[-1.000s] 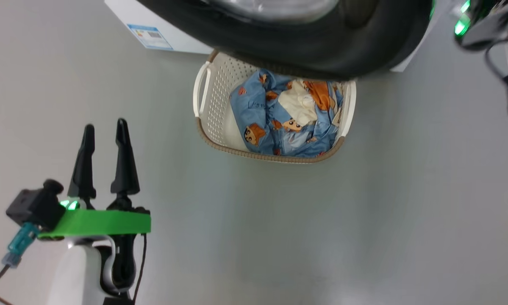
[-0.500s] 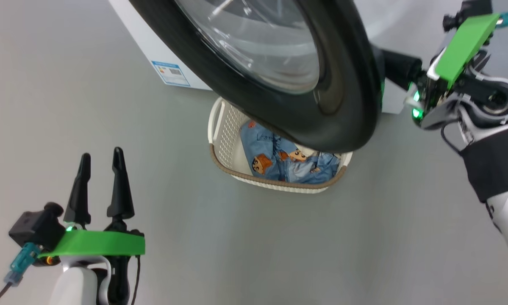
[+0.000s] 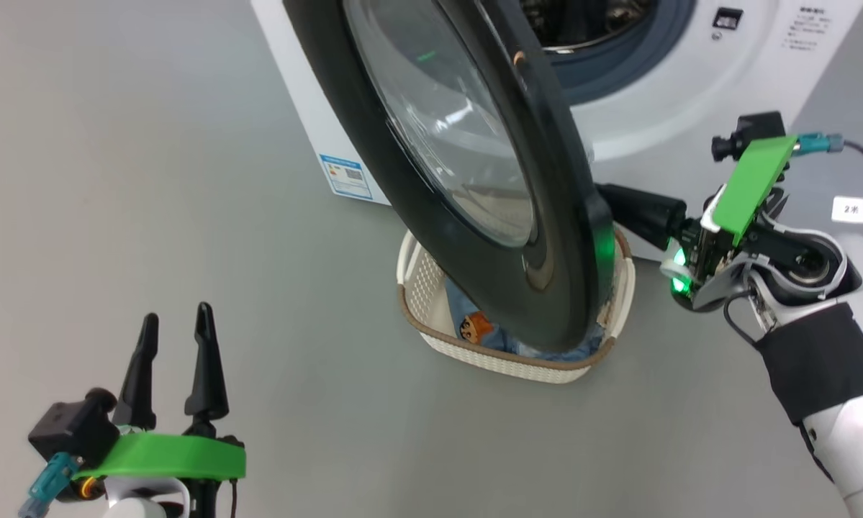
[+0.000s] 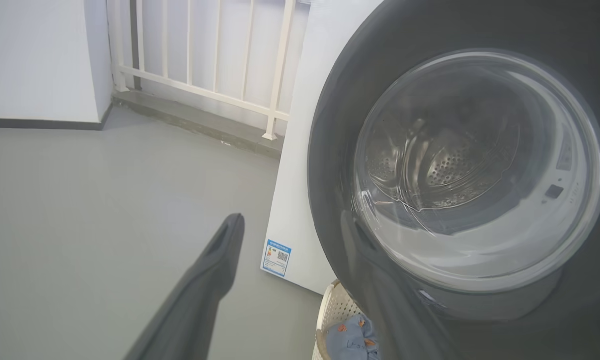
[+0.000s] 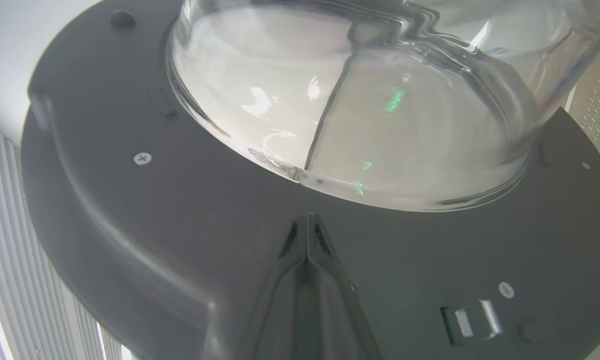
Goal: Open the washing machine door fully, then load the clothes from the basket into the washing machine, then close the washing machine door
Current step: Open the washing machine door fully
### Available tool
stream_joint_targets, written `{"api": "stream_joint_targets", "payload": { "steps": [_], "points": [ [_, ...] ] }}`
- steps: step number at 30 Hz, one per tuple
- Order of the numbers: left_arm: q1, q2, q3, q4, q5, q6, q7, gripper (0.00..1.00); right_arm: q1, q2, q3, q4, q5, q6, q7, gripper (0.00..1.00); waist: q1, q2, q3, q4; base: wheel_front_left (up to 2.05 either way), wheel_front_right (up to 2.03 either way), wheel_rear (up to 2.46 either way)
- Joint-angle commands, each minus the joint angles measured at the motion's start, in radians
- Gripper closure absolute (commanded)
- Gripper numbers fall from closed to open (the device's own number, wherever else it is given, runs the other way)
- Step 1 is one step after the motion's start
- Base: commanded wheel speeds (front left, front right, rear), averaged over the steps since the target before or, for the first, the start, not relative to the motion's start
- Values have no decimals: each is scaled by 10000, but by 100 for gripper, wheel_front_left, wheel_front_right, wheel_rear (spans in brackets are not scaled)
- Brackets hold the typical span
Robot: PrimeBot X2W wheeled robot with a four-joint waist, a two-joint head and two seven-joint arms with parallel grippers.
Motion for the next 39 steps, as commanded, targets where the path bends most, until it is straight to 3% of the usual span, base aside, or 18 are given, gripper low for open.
{"api": "stream_joint_targets", "payload": {
  "steps": [1,19,39],
  "points": [
    [44,328,341,-154,137,-35,-65,0,152,223,116,-360,105,60,131,100,0,0,-311,321,0,0,0],
    [274,592,35,145,129,-35,-65,0,1345,627,-15,-662,400,60,587,100,0,0,-988,1291,0,0,0],
    [265,590,127,185,146,-35,-65,0,1274,742,-258,-473,205,60,533,100,0,0,-1025,1060,0,0,0]
  ]
}}
